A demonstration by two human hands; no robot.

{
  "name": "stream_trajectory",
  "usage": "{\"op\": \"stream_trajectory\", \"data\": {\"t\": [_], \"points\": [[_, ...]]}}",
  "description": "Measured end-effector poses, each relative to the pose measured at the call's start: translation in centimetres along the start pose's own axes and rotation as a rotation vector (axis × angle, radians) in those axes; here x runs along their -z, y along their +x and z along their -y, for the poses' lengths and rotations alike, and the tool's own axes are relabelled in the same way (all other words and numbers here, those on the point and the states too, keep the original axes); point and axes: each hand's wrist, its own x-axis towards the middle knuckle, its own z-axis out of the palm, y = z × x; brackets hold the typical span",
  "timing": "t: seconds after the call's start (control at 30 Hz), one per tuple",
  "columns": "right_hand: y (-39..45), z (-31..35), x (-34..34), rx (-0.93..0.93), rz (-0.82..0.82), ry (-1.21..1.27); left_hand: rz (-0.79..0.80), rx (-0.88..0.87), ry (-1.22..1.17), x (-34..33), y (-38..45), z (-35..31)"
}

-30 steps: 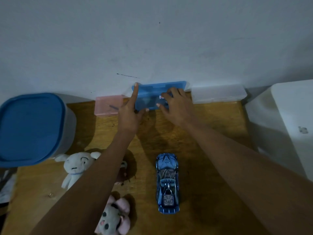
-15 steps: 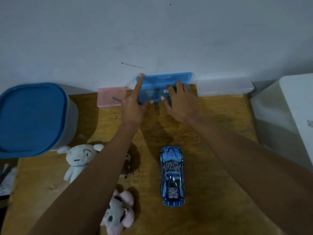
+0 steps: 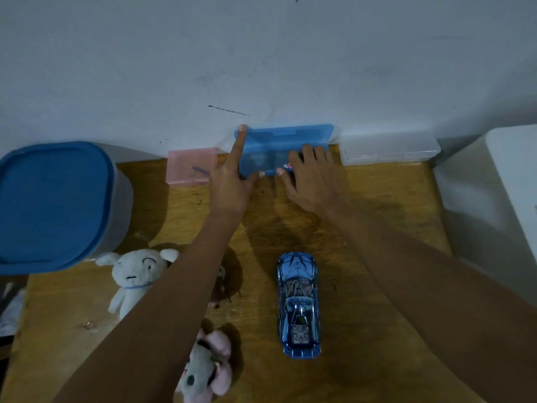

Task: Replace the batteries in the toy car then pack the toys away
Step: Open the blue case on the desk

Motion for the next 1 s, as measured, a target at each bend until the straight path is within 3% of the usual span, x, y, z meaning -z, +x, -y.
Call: {"op": "stream_trajectory", "data": {"t": [0.27, 0.53, 0.73, 1.0], "points": [[0.6, -0.5, 0.5, 0.034, -0.013, 0.151, -0.014, 0.017, 0.020, 0.0, 0.1, -0.2], [-0.2, -0.2, 1.7, 0.082, -0.234, 0.277, 0.007, 0.006, -0.031, -0.1, 0.0, 0.1], [-3.7, 0.2, 1.7, 0.063, -0.101, 0.188, 0.001, 0.017, -0.058, -0.3, -0.1, 0.2], [-4.6, 0.8, 0.4, -0.008, -0.110, 0.148, -0.030, -0.013, -0.046, -0.7, -0.2, 0.7]]}}
